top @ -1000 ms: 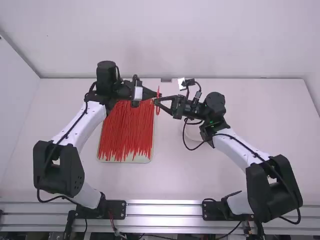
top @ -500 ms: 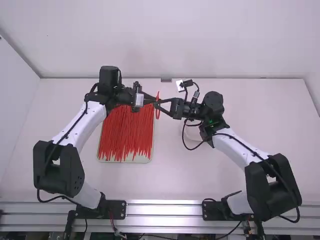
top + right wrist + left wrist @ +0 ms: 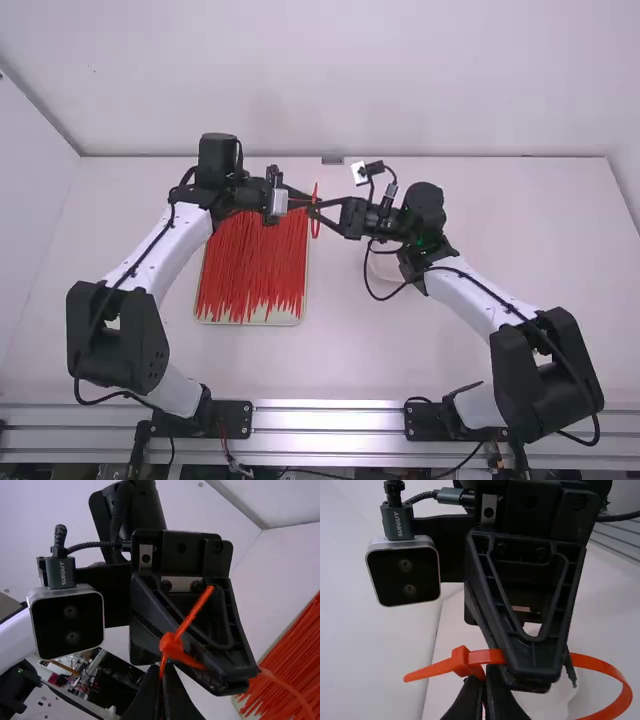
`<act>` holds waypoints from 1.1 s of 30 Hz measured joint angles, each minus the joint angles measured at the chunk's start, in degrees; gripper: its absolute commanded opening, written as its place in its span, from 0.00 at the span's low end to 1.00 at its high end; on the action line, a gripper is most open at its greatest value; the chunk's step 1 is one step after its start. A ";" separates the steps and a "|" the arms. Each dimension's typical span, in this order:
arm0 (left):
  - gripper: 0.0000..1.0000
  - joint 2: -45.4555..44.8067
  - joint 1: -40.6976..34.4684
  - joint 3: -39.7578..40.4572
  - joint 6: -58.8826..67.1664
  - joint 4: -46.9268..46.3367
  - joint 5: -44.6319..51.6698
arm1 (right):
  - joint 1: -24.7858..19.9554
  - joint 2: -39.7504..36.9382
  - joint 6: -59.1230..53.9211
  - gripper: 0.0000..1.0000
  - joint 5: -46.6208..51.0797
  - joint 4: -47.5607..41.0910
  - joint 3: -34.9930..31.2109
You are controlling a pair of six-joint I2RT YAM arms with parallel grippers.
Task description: Fasten the cable tie
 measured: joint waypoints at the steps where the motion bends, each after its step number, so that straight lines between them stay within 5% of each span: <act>1: 0.02 0.00 0.02 -0.39 0.50 0.04 0.46 | 0.00 0.00 0.22 0.00 0.26 0.39 0.00; 12: 0.02 0.00 -0.02 -0.98 0.94 0.24 1.31 | -0.39 0.02 0.98 0.00 -0.13 0.24 0.00; 13: 0.02 0.00 -0.02 -0.96 0.94 0.17 1.36 | -0.37 0.02 0.52 0.06 -0.35 0.24 0.00; 14: 0.02 0.00 -0.04 -0.98 0.92 0.15 1.46 | -0.39 0.02 0.39 0.25 -0.59 0.17 0.00; 17: 0.02 0.00 -0.04 -1.53 0.90 -0.04 0.59 | -0.94 -0.22 -0.42 0.37 -3.02 1.07 0.02; 26: 0.02 0.00 -1.18 -1.92 0.92 -0.44 3.39 | -7.93 -0.20 0.44 0.40 -7.06 0.63 0.02; 33: 0.02 0.00 -1.38 -1.95 0.68 -0.83 4.35 | -7.13 -0.20 1.11 0.49 -7.41 0.96 0.02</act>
